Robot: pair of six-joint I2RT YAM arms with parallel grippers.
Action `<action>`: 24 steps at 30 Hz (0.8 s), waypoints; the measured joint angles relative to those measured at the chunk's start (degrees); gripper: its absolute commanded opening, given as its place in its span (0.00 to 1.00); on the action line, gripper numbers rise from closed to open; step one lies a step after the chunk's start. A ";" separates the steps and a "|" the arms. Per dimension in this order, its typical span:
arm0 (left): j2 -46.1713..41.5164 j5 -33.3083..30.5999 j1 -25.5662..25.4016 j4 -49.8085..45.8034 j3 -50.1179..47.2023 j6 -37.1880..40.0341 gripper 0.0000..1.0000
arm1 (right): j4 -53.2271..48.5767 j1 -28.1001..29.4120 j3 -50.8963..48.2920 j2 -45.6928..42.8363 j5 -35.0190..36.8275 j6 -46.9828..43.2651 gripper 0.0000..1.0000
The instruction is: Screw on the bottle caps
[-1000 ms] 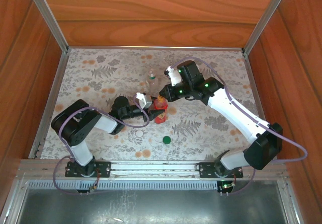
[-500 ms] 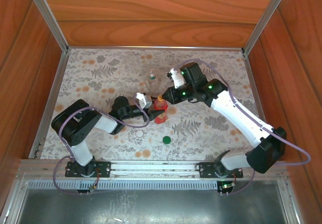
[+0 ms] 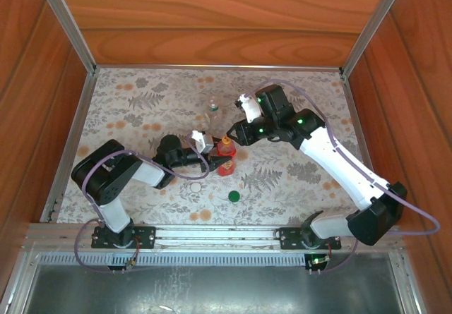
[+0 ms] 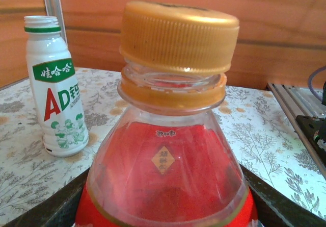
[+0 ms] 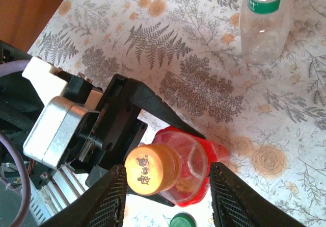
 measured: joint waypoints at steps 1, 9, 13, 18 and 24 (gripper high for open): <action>-0.02 0.04 0.00 -0.07 0.00 0.00 0.62 | -0.11 0.00 0.52 0.39 0.04 -0.11 0.47; -0.13 0.31 0.00 -0.28 0.00 0.00 0.61 | -0.50 0.00 1.44 3.89 0.00 -0.48 0.40; -0.22 0.33 0.00 -0.44 0.00 0.02 0.61 | -0.76 0.00 1.18 4.31 -0.04 -0.48 0.38; -0.24 0.48 0.00 -0.50 0.00 0.02 0.62 | -1.11 0.00 1.18 4.31 0.00 -0.48 0.38; -0.24 0.50 0.00 -0.52 0.00 0.02 0.61 | -1.29 0.00 1.18 4.22 0.04 -0.44 0.45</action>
